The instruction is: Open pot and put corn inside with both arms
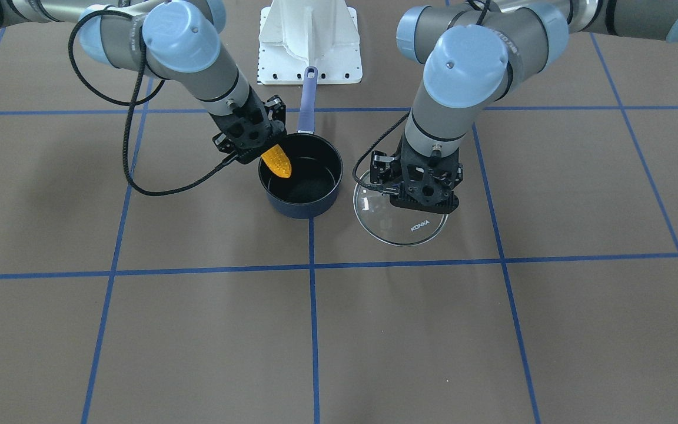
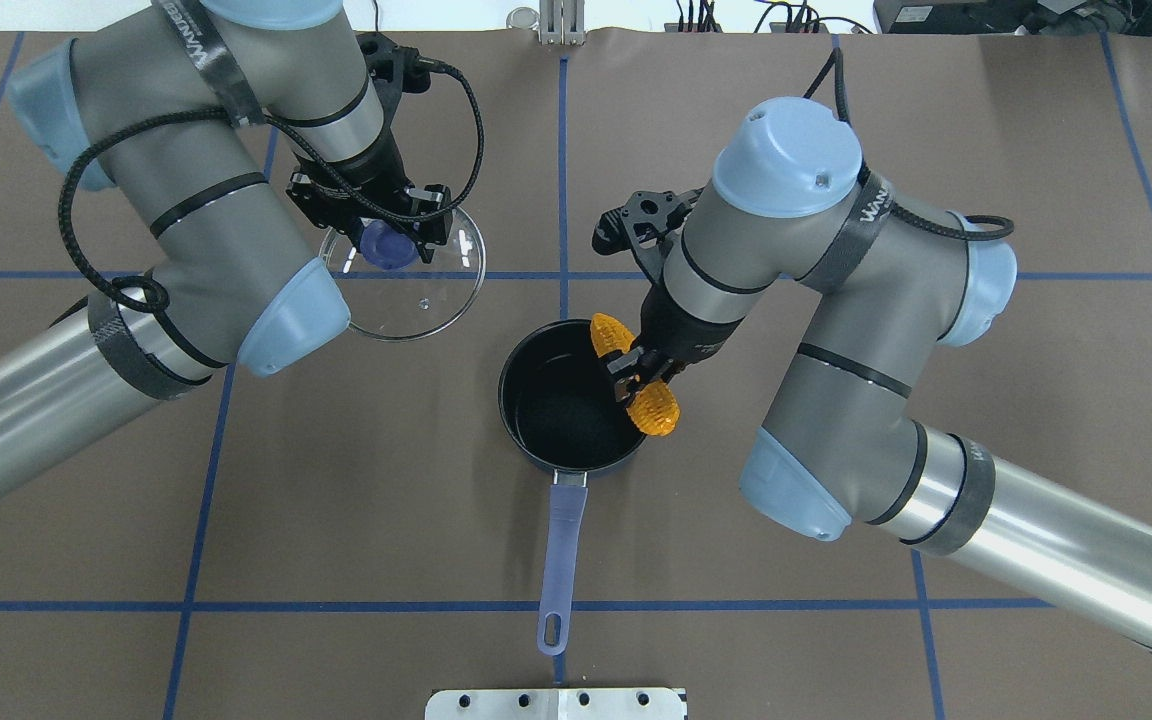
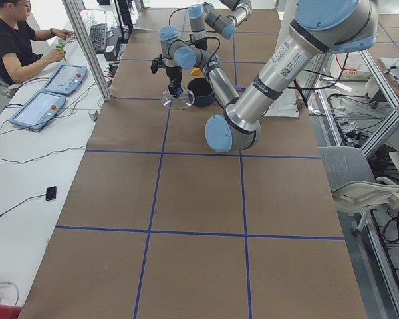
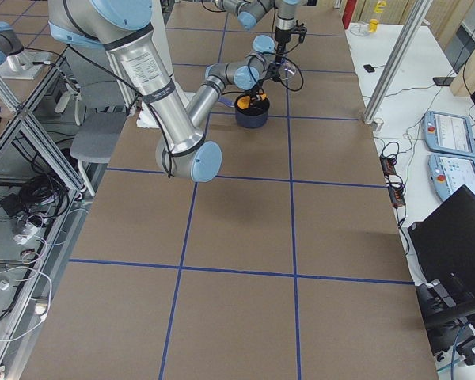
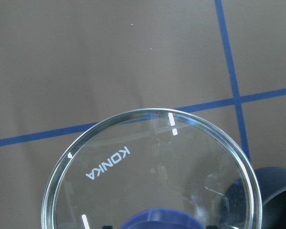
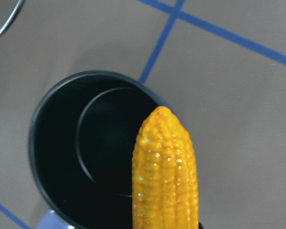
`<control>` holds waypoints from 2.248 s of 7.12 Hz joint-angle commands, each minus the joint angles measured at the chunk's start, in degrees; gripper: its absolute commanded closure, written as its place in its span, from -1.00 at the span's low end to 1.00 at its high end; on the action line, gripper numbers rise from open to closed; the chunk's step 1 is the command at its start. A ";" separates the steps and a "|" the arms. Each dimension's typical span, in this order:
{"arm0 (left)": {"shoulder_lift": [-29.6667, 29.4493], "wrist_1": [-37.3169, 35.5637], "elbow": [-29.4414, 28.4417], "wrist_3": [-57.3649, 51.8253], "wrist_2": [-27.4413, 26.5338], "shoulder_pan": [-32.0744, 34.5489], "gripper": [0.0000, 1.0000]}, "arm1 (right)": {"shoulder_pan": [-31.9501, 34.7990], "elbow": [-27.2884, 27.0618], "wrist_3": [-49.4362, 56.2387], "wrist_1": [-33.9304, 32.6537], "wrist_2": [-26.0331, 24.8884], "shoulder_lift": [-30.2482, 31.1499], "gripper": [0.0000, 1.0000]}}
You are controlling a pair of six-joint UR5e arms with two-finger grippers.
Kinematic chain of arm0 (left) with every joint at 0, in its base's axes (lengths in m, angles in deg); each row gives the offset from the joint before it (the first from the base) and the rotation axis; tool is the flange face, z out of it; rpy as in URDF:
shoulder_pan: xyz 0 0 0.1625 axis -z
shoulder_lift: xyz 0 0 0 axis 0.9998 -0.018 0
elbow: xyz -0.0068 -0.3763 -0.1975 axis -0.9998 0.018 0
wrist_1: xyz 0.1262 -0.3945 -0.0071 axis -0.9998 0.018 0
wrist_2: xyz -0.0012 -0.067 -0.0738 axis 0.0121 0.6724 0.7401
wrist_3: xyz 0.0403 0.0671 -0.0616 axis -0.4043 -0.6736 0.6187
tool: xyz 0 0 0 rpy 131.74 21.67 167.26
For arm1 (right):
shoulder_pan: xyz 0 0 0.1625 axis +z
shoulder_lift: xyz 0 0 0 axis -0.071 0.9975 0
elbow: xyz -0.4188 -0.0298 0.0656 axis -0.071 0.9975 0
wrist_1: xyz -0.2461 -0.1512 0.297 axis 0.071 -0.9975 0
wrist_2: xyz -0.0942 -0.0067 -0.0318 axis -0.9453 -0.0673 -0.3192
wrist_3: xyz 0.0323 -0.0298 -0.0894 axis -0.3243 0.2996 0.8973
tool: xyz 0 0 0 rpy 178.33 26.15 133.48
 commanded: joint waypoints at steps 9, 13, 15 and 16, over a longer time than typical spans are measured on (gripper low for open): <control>18.08 4.53 5.81 -18.11 3.45 7.34 -0.14 | 1.83 0.78 -0.08 4.42 -1.36 -0.11 -0.99; 24.77 11.17 1.96 -25.53 3.54 8.93 -0.19 | 2.54 0.87 0.53 4.42 -1.44 1.47 -0.98; 25.05 15.07 -1.47 -25.80 4.06 10.16 -0.19 | 2.71 0.87 0.54 4.51 -1.44 1.82 -0.98; 25.05 16.99 -3.66 -26.15 7.03 10.95 -0.18 | 2.97 0.95 0.54 4.51 -1.36 2.17 -0.98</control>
